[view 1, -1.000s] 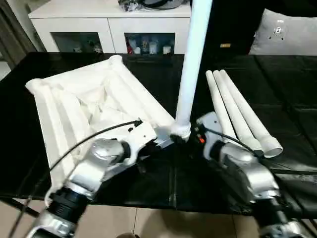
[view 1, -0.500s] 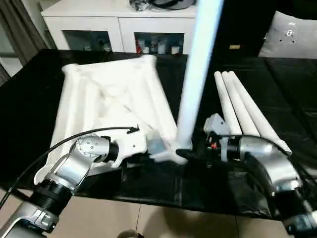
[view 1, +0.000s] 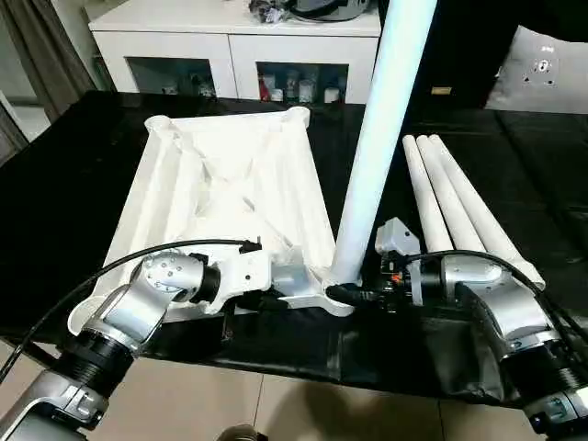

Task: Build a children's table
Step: Rotate leg to tighten

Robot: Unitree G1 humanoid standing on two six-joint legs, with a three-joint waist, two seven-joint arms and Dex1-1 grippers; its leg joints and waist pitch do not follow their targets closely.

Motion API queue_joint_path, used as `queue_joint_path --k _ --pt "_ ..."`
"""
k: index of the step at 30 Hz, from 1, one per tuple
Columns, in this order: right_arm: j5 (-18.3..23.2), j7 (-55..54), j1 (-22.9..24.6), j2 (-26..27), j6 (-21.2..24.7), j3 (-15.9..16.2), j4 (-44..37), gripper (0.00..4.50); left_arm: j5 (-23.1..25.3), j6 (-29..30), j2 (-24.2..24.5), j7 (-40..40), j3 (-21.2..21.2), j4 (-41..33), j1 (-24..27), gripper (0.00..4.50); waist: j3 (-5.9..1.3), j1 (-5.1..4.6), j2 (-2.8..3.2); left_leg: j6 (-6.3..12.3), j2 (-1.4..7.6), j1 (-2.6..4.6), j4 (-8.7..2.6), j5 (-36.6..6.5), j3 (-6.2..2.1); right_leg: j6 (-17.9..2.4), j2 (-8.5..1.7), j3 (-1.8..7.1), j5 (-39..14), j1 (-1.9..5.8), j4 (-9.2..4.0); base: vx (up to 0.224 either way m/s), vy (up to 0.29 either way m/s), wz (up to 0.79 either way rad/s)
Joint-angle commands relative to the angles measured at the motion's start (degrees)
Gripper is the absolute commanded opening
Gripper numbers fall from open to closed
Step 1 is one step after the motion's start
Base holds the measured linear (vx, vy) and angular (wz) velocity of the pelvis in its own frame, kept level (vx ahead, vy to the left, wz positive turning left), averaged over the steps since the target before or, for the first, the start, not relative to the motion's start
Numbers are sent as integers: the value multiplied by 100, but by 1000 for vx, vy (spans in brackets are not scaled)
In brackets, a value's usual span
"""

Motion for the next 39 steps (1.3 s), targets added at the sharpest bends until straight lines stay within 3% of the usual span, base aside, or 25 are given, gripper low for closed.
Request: queue_joint_path --k 1,4,6,8,9,10,12,14,17,18,21,22,26,28,32,34,39 --pt "119 -51 136 102 366 4 -54 270 -8 123 -16 -140 -118 -93 112 0 -341 -12 -55 374 370 78 -343 -588 -72 -1412 -491 246 327 243 -331 0 0 0" --pt "11 -846 168 515 774 -76 7 269 -281 871 -265 245 158 -445 257 0 -323 -33 -49 325 384 84 -369 -653 -78 -1413 -503 246 143 228 -337 0 0 0" --pt "-9 -1281 135 768 931 -176 96 268 -334 1120 -396 472 263 -560 304 0 -275 -91 -57 218 360 68 -411 -855 -81 -1396 -504 251 -291 213 -385 0 0 0" --pt "1 -2177 18 1336 1106 -429 338 268 -205 1663 -771 1231 449 -671 339 0 -203 -215 -96 -17 336 87 -473 -1389 -93 -1236 -527 273 -1355 205 -487 0 0 0" --pt "32 -2484 -30 1539 1123 -525 433 268 -136 1848 -950 1576 530 -657 322 0 -208 -231 -103 -70 336 112 -477 -1482 -92 -1185 -529 279 -1575 202 -497 0 0 0" --pt "57 -2641 -56 1646 1125 -576 485 268 -95 1942 -1055 1775 577 -638 306 0 -173 -280 -83 -141 333 132 -498 -1676 -108 -1078 -546 287 -2072 176 -550 0 0 0" --pt "24 -2908 -109 1805 1125 -622 592 268 -32 2117 -1234 2079 643 -622 288 0 -177 -314 -90 -189 340 129 -517 -1763 -120 -928 -536 298 -2259 176 -576 0 0 0" --pt "-175 -3438 -197 2169 1093 -637 800 268 80 2608 -1716 2772 774 -681 273 0 -175 -316 -74 -216 344 141 -523 -1797 -123 -895 -515 304 -2036 153 -578 0 0 0" --pt "-417 -3716 -216 2269 1016 -570 862 268 104 2856 -1939 3018 803 -771 278 0 -198 -316 -105 -167 338 124 -510 -1522 -100 -964 -504 315 -1533 178 -553 0 0 0" --pt "-512 -3759 -184 2312 870 -556 896 338 167 2920 -2025 3082 698 -879 298 0 -201 -314 -93 -148 334 119 -506 -1450 -96 -975 -500 316 -1407 179 -546 0 0 0" --pt "-490 -3743 -112 2275 840 -577 793 338 177 2876 -2012 3026 619 -923 307 0 -232 -302 -102 2 320 91 -479 -1086 -79 -1001 -488 302 -803 222 -520 0 0 0" --pt "-490 -3745 -89 2242 817 -572 752 380 178 2870 -1999 3025 605 -937 307 0 -232 -301 -105 48 321 88 -478 -1001 -78 -1020 -483 295 -648 231 -511 0 0 0" --pt "-438 -3510 28 2059 661 -652 572 388 228 2762 -1846 2886 554 -952 312 0 -245 -293 -75 103 323 92 -473 -976 -71 -1063 -482 281 -489 251 -512 0 0 0" --pt "-346 -3175 154 1862 586 -689 341 422 245 2570 -1708 2722 517 -926 307 0 -259 -289 -69 115 337 103 -475 -971 -77 -1070 -484 277 -446 262 -507 0 0 0" --pt "-248 -2387 361 1325 429 -626 -52 441 285 1932 -1364 2314 396 -812 320 0 -310 -265 -69 286 329 77 -413 -587 -80 -1109 -464 259 327 304 -444 0 0 0" --pt "-206 -1876 370 968 330 -563 -137 441 257 1710 -1138 1964 317 -715 314 0 -325 -265 -82 391 311 60 -378 -432 -66 -1226 -458 237 704 313 -402 0 0 0" --pt "-139 -1048 278 469 360 -437 -235 441 87 1266 -738 1201 190 -701 294 0 -299 -245 -62 414 352 81 -399 -678 -63 -1331 -478 230 200 300 -430 0 0 0"
